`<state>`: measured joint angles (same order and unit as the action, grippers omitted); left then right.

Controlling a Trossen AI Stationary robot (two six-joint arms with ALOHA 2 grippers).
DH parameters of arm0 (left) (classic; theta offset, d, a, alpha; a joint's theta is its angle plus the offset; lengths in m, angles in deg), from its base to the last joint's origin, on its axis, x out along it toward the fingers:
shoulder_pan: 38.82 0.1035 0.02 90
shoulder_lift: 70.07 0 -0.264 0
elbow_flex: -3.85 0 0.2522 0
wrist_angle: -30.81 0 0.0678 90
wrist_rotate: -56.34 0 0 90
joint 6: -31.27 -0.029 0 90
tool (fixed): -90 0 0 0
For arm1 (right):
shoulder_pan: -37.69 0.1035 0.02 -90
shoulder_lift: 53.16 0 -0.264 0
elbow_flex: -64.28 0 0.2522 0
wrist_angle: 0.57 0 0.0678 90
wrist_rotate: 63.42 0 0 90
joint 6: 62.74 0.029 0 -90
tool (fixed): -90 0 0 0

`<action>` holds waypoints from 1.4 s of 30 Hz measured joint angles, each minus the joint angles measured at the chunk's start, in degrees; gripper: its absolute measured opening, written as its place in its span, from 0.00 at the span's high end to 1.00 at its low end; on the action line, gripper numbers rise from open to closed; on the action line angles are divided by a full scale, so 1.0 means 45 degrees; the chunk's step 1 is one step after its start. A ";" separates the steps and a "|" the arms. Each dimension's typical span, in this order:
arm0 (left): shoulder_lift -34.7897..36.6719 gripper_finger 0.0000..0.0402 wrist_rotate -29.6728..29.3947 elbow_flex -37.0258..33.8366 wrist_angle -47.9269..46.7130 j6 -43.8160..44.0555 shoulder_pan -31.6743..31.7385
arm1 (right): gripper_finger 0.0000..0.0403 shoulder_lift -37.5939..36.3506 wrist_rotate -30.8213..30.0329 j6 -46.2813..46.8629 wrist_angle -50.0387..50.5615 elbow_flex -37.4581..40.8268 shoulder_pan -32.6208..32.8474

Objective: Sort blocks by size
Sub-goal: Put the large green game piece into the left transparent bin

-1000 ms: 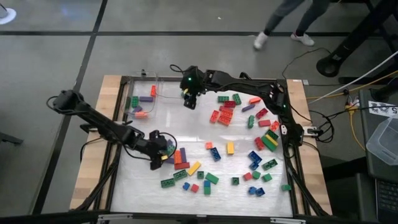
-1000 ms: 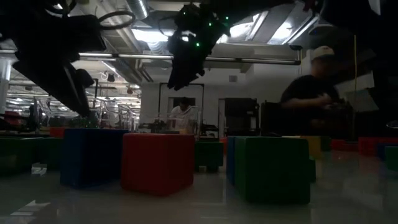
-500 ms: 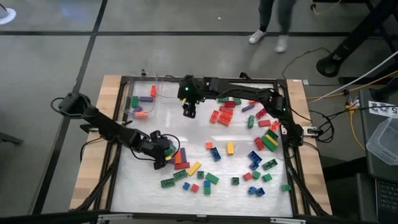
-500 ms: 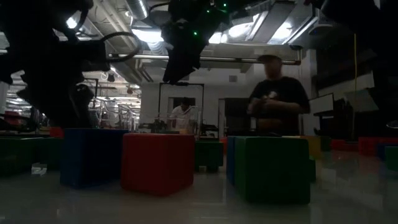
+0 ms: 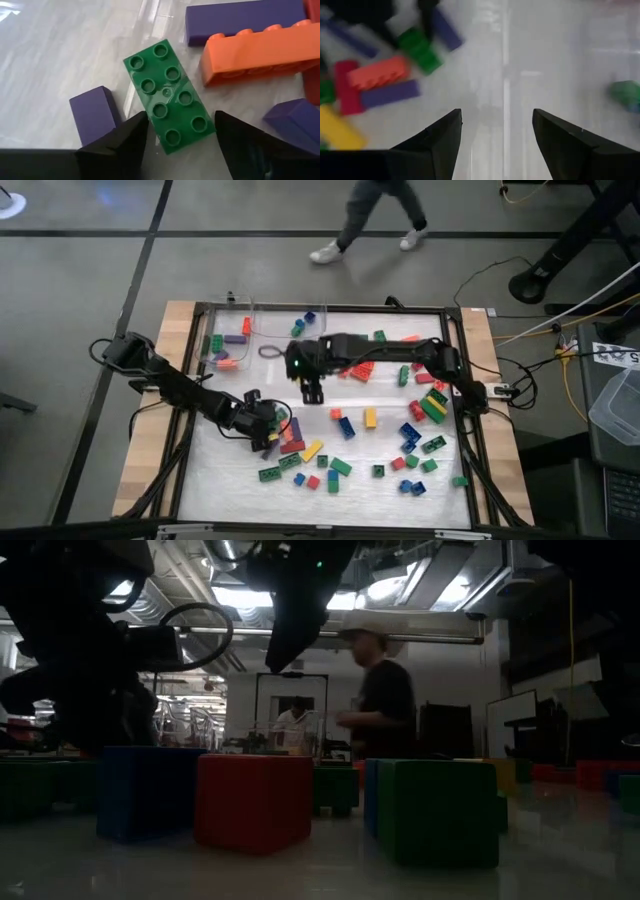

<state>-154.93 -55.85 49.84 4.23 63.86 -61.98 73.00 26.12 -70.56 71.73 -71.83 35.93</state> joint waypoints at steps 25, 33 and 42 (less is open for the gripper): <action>0.2671 0.69 -0.0019 -0.0049 0.0204 0.0666 0.0372 | 0.40 0.0010 -0.2350 0.6673 -0.0660 0.1592 0.4062; 0.6457 0.68 -0.1315 -0.0029 -0.2740 0.0671 0.1681 | 0.40 0.0005 -0.3005 0.7120 -0.4134 0.3024 0.4418; 0.9703 0.67 -0.5043 -0.0019 -0.6196 0.1879 0.3764 | 0.40 0.0019 -0.4781 0.8246 -0.6918 0.4509 0.4387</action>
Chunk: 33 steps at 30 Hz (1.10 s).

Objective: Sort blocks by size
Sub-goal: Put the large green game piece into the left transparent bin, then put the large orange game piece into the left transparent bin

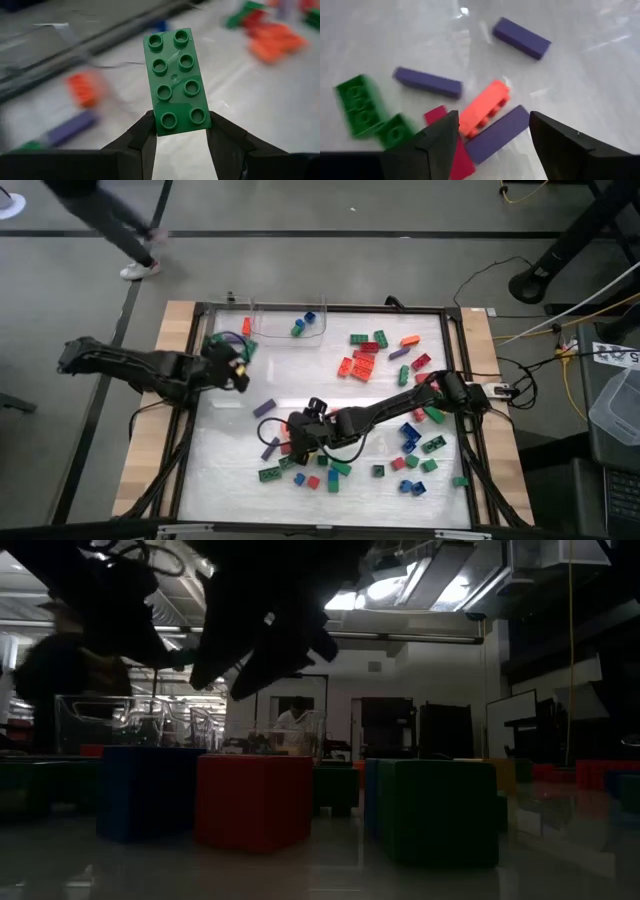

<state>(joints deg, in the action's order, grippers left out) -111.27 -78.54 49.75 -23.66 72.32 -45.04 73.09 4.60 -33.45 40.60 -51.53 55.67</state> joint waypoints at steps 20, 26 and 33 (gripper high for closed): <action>-0.0776 0.56 -0.0286 0.0000 -0.0872 0.0088 0.5055 | 0.40 0.1015 -0.0827 0.1153 -0.2421 0.0817 0.0015; -0.0980 0.48 0.0485 0.0010 -0.0670 -0.0220 0.5512 | 0.40 0.1112 -0.1097 0.1153 -0.2482 0.0800 0.0015; -0.0965 0.48 0.0572 0.0010 -0.0421 -0.0223 0.5493 | 0.40 0.1225 -0.1211 0.1157 -0.2543 0.0800 0.0026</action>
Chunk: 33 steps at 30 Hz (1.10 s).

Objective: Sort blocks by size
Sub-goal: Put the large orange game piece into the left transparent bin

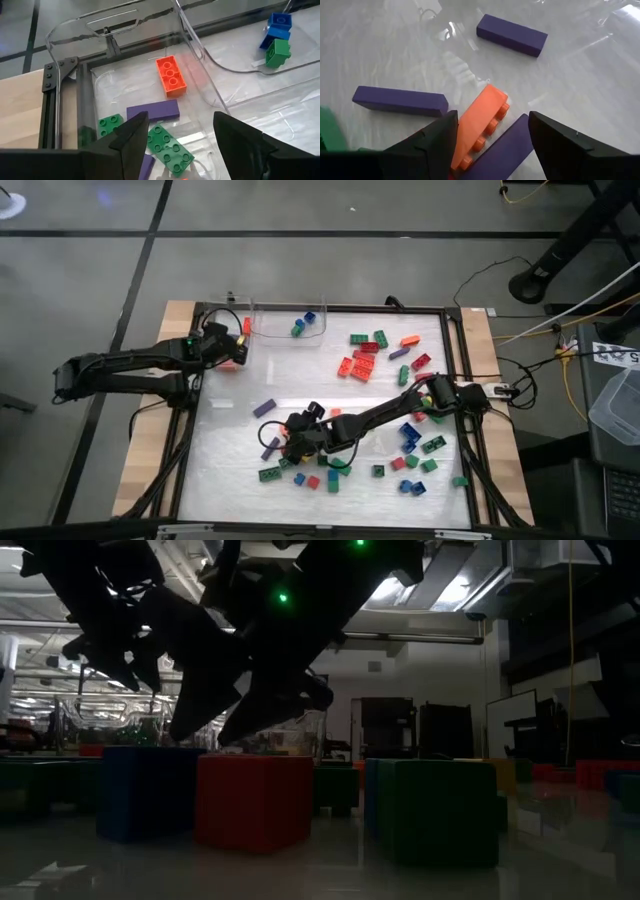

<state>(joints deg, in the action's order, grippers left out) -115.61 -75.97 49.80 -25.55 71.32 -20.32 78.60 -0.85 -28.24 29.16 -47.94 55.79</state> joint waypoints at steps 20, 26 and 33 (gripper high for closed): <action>0.0000 0.48 0.1083 -0.0005 0.0011 -0.0591 -0.0005 | 0.59 0.0710 0.0425 -0.0438 0.0265 -0.0007 0.0129; 0.0000 0.48 0.1798 -0.0005 0.0039 -0.0712 -0.0005 | 0.66 0.0728 0.0713 -0.0718 0.0200 -0.0005 0.0134; 0.0015 0.48 0.4568 -0.0005 0.1401 -0.1905 -0.0005 | 0.61 0.0504 0.0266 -0.1798 0.0227 -0.0024 0.0037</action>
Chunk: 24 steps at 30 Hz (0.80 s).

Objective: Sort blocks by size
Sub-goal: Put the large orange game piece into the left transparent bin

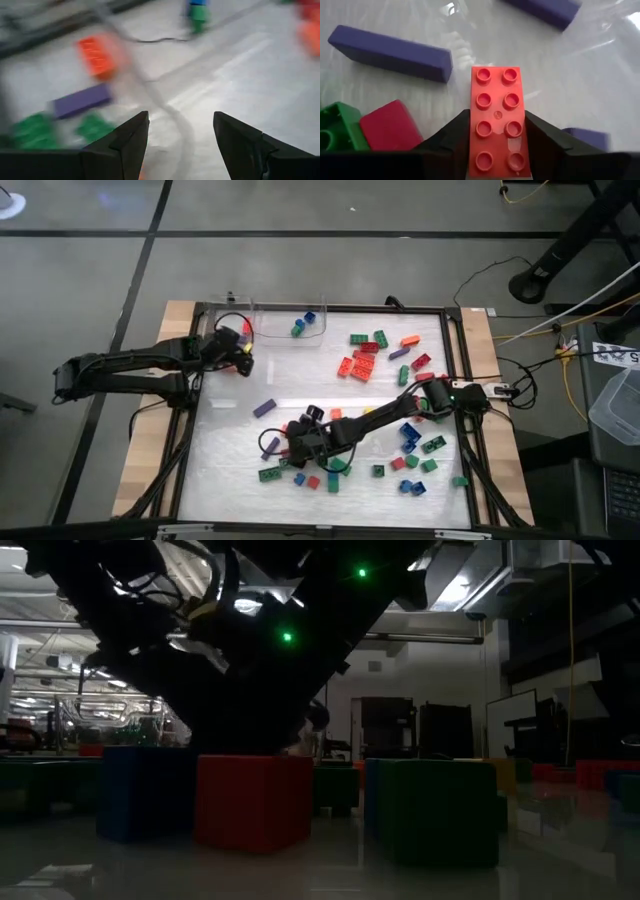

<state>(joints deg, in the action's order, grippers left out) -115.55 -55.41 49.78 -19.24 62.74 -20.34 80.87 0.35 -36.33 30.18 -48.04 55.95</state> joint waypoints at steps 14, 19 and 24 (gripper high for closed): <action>0.0002 0.48 0.6806 0.0000 0.1984 0.0270 -0.0630 | 0.62 -0.1204 -0.3273 -0.4574 -0.0315 -0.0029 -0.1102; 0.0000 0.48 0.6822 0.0000 0.1991 0.0290 -0.1238 | 0.63 -0.1204 -0.3282 -0.6301 -0.1761 -0.0029 -0.1399; 0.0000 0.48 0.6822 0.0000 0.2014 0.0339 -0.1755 | 0.62 -0.1204 -0.3244 -0.7634 -0.3551 -0.0034 -0.1484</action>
<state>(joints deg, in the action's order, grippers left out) -115.55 -24.71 49.78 -10.18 64.27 -28.24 75.45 -14.24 -70.69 14.20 -48.20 49.27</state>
